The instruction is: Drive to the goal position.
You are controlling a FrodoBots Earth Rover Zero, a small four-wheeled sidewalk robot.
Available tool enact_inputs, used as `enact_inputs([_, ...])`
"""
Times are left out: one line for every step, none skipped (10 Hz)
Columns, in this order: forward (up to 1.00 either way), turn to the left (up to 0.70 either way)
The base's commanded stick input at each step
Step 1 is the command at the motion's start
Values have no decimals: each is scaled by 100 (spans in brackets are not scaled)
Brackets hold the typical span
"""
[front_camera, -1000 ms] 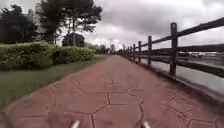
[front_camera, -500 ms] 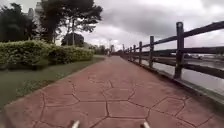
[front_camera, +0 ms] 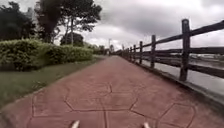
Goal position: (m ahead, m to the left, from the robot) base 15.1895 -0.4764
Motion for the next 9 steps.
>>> enact_inputs([50,0])
enact_inputs([50,2])
enact_inputs([50,-36])
enact_inputs([50,-50])
enact_inputs([50,-50])
enact_inputs([50,-50])
enact_inputs([50,0])
enact_inputs([50,0])
enact_inputs([50,0])
